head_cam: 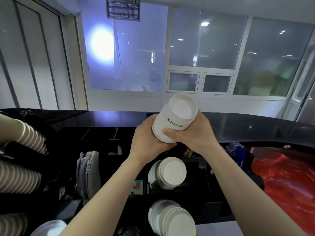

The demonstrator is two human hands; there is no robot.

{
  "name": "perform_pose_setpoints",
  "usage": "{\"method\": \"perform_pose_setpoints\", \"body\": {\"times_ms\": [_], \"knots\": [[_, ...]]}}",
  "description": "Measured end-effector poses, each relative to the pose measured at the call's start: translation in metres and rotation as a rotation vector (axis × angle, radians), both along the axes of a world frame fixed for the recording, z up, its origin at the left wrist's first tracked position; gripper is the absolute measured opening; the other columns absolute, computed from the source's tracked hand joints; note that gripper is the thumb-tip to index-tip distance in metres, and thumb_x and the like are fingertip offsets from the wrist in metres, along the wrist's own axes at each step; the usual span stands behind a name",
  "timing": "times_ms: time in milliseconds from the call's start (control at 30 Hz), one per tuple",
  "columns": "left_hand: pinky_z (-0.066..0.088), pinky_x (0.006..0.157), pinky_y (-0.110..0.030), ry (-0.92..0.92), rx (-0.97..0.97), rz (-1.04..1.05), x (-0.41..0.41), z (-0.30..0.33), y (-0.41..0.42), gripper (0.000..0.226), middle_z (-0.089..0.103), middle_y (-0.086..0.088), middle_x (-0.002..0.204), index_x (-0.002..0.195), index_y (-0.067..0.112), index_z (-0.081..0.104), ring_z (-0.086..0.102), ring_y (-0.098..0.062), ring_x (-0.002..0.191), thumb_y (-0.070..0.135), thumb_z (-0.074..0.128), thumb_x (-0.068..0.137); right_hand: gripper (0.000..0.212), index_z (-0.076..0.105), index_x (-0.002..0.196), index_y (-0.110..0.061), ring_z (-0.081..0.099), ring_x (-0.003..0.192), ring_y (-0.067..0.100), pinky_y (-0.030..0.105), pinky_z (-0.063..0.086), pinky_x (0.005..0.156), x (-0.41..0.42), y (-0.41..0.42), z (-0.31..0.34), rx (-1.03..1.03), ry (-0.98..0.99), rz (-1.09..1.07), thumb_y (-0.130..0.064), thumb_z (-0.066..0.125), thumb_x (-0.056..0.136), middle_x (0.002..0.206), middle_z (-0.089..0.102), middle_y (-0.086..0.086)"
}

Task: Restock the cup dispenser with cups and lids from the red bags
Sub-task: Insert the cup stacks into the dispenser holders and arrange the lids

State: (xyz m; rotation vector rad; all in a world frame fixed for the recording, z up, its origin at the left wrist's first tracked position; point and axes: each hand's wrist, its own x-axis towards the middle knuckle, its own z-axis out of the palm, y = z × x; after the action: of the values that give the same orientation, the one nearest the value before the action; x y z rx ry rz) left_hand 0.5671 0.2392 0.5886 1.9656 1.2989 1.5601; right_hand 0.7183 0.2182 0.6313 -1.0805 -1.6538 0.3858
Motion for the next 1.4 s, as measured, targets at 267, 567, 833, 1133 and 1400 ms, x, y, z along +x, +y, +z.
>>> {"method": "perform_pose_setpoints", "body": {"times_ms": [267,567,833,1133,1400], "knots": [[0.056,0.079,-0.049,-0.098,-0.112,-0.136,0.001,-0.005,0.008,0.079,0.068,0.005,0.109,0.123,0.023,0.050,0.067,-0.016,0.097,0.027,0.087,0.053,0.078,0.053,0.123,-0.023,0.058,0.106,-0.001,0.017,0.047,0.087,-0.004,0.001,0.001,0.012,0.036,0.082,-0.028,0.090,0.055,0.113,0.063,-0.015],[0.046,0.059,-0.019,0.018,-0.153,-0.012,0.002,-0.004,0.013,0.070,0.067,0.017,0.088,0.107,0.031,0.049,0.063,0.002,0.074,0.049,0.076,0.045,0.072,0.046,0.100,-0.051,0.053,0.092,-0.020,0.000,0.042,0.071,-0.010,0.000,0.000,0.015,0.052,0.031,-0.031,0.091,0.048,0.094,0.059,-0.036],[0.052,0.062,-0.023,0.012,-0.139,-0.032,0.000,-0.006,0.016,0.070,0.068,0.015,0.092,0.110,0.028,0.051,0.065,-0.001,0.080,0.047,0.079,0.049,0.069,0.049,0.102,-0.051,0.055,0.096,-0.017,0.000,0.041,0.075,-0.012,0.000,0.004,0.079,0.041,0.027,-0.046,0.086,0.044,0.096,0.059,-0.041],[0.051,0.077,-0.022,0.022,-0.090,-0.105,-0.005,-0.005,0.013,0.089,0.061,0.029,0.109,0.124,0.041,0.040,0.060,0.008,0.096,0.043,0.085,0.048,0.069,0.058,0.115,-0.030,0.062,0.098,-0.004,0.015,0.050,0.080,-0.008,0.002,0.008,0.035,0.078,0.082,-0.030,0.091,0.055,0.105,0.067,-0.017],[0.042,0.068,-0.005,0.028,-0.096,-0.083,-0.007,-0.008,0.009,0.088,0.059,0.035,0.103,0.126,0.045,0.035,0.054,0.018,0.096,0.044,0.082,0.052,0.086,0.055,0.122,-0.023,0.061,0.104,0.003,0.032,0.053,0.089,-0.003,-0.017,0.033,0.107,0.113,0.082,-0.048,0.083,0.044,0.110,0.066,-0.013]]}}
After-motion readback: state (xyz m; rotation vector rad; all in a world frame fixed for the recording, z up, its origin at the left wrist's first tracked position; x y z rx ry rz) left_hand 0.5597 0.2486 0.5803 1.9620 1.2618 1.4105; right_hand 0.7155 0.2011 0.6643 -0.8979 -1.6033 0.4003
